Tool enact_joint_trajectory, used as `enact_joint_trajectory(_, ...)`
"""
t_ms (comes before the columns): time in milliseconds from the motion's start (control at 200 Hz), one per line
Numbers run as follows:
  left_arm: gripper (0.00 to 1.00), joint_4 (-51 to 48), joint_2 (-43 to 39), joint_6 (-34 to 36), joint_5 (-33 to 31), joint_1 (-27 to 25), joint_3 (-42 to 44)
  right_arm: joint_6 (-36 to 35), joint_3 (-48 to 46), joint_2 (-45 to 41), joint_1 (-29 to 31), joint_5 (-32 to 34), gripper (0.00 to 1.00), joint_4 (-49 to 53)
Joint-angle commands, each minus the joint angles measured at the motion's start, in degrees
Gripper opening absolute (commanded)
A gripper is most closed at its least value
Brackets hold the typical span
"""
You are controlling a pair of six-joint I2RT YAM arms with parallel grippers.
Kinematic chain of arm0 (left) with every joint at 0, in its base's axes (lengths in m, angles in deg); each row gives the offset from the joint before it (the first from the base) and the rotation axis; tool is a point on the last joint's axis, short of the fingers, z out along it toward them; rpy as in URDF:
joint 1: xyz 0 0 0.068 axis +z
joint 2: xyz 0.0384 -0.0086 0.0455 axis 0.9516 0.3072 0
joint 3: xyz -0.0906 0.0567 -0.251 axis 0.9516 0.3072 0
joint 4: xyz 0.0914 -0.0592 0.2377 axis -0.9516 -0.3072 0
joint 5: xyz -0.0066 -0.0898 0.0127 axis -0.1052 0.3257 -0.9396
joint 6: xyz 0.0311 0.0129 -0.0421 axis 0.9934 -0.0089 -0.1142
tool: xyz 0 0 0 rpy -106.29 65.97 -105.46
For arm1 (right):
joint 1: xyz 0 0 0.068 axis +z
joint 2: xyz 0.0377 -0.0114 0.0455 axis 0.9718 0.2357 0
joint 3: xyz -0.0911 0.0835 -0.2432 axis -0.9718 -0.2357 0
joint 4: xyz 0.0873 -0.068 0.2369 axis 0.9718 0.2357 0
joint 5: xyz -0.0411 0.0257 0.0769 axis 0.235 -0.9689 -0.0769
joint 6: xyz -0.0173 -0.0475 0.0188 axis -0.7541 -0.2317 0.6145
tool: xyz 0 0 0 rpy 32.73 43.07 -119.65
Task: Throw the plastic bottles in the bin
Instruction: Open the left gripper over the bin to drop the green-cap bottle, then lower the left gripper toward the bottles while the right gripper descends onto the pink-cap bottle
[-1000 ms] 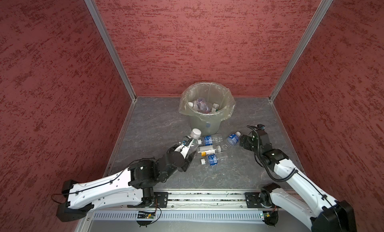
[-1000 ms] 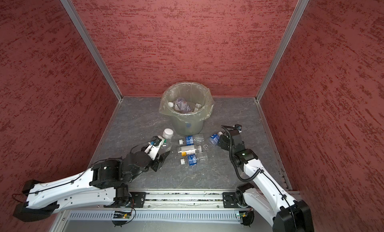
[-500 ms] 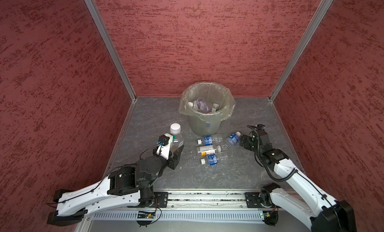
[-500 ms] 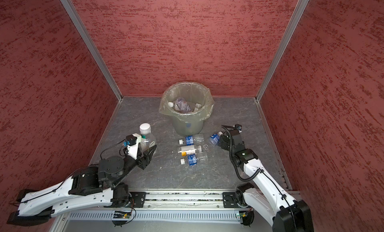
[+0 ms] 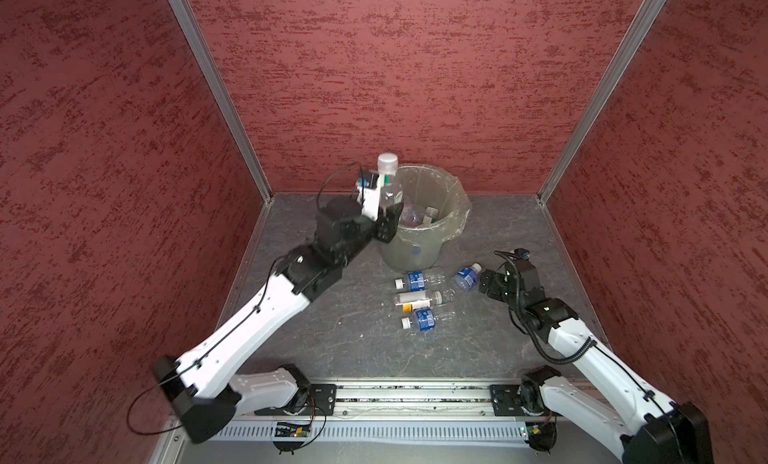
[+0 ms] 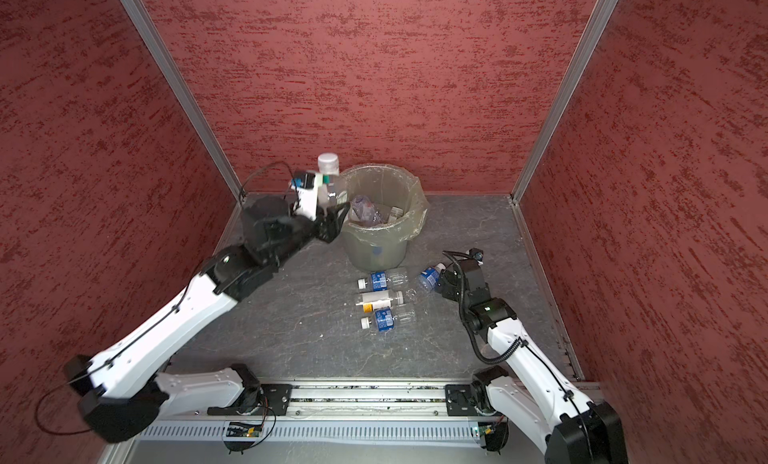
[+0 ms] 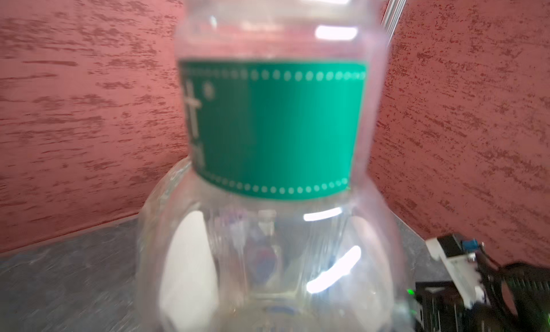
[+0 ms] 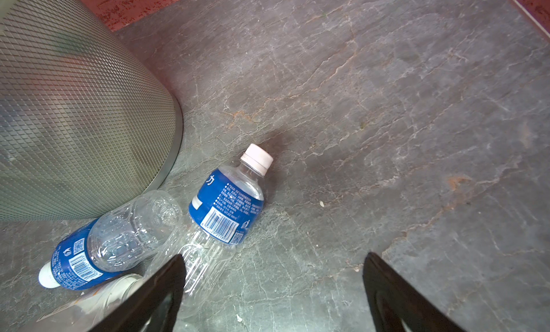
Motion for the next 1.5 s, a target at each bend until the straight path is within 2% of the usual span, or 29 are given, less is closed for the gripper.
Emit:
enact_joint_trajectory(0,0.71,-4.11,14.22,-2.23,16.59,4.28,-16.08,0.21,2.41,-1.44,-0.43,-0.70,0.93,-0.19)
enact_joint_trajectory(70,0.90,-10.86,23.38,-3.53,17.48,5.87,-28.93,0.04,2.90,-2.20,-0.55,-0.36,0.93,0.62)
enact_joint_trajectory(115,1.00,-13.56,26.48,-4.35,17.35,6.19,-33.33,0.05,3.01,-2.89,-0.51,-0.18,0.93,1.07)
enact_joint_trajectory(170,0.99,-12.83,26.45,-4.84,16.66,6.10,-32.32,0.12,3.09,-3.64,-0.52,0.03,0.94,1.44)
enact_joint_trajectory(306,0.99,-4.16,19.41,-5.83,14.77,5.92,-19.97,0.05,2.84,-4.29,-0.55,0.03,0.94,1.60)
enact_joint_trajectory(686,0.99,0.55,3.28,-1.91,6.99,2.08,-3.40,0.80,2.69,0.19,-0.48,-3.85,0.93,-1.30)
enact_joint_trajectory(1202,0.99,11.35,-16.72,-4.47,2.80,0.17,29.12,4.25,3.63,7.31,-0.34,-9.75,0.88,-3.81)
enact_joint_trajectory(1363,0.99,13.30,-20.88,-3.55,2.37,-2.94,36.69,4.78,5.30,9.34,-0.12,-9.66,0.87,-2.53)
enact_joint_trajectory(1498,0.99,13.62,-20.98,-2.81,0.62,-6.29,40.28,4.75,7.13,11.28,0.26,-9.66,0.86,-0.83)
